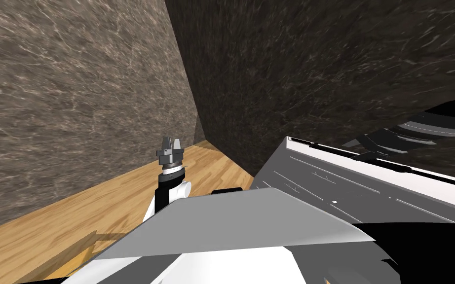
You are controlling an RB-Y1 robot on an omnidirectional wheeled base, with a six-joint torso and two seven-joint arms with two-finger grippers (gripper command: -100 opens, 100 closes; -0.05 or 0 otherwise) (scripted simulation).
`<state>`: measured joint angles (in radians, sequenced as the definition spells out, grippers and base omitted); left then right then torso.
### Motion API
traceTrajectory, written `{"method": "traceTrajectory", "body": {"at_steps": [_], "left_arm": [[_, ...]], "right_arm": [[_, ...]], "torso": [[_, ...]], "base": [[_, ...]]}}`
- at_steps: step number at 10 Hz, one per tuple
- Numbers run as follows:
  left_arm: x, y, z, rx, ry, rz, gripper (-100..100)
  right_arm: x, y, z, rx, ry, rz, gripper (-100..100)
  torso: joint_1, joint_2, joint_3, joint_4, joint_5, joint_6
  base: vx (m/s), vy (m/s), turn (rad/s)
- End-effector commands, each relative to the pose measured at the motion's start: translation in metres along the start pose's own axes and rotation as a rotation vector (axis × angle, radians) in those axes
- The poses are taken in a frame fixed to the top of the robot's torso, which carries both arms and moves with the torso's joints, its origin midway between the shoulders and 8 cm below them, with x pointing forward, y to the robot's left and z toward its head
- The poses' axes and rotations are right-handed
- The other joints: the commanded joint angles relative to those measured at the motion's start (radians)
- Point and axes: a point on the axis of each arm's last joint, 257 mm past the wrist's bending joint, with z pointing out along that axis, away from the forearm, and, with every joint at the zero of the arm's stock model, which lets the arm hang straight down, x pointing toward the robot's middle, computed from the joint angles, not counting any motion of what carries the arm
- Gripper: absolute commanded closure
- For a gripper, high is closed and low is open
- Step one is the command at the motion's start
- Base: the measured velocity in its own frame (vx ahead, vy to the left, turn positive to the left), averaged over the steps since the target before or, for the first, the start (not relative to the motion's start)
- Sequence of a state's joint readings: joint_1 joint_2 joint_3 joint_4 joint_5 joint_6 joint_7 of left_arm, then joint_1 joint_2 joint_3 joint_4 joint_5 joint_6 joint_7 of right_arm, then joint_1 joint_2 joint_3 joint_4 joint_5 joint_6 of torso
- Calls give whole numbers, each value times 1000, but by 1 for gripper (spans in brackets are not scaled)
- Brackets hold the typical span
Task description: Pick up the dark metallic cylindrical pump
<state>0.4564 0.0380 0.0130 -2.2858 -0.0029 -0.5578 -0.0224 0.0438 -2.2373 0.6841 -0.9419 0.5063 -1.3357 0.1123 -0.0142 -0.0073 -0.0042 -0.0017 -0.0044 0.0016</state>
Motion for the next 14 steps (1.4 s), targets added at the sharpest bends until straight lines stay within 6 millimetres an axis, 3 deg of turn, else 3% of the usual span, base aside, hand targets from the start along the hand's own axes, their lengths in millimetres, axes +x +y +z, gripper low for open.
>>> {"method": "traceTrajectory", "body": {"at_steps": [1,4,6,9,10,11,14], "left_arm": [[0,0,0,0,0,0,0],[0,0,0,0,0,0,0],[0,0,0,0,0,0,0],[0,0,0,0,0,0,0],[0,0,0,0,0,0,0],[0,0,0,0,0,0,0],[0,0,0,0,0,0,0]], "right_arm": [[9,-1,-3,-3,20,7,-100],[31,9,-4,-36,71,32,-100],[54,32,11,-115,111,62,-100],[52,31,9,-115,108,61,-100],[52,31,10,-114,109,61,0],[59,31,23,-112,110,65,-100],[64,30,28,-113,110,68,-100]], "torso": [[0,0,0,0,0,0],[3,1,1,0,0,0],[1,2,1,1,0,0],[10,5,3,1,2,1],[12,6,3,2,3,1],[13,6,4,2,3,1],[15,7,4,2,3,1]], "base": [[76,-178,56],[70,-140,58],[46,-176,76],[12,-39,1],[0,0,0],[-2,17,43],[-3,23,18]]}}
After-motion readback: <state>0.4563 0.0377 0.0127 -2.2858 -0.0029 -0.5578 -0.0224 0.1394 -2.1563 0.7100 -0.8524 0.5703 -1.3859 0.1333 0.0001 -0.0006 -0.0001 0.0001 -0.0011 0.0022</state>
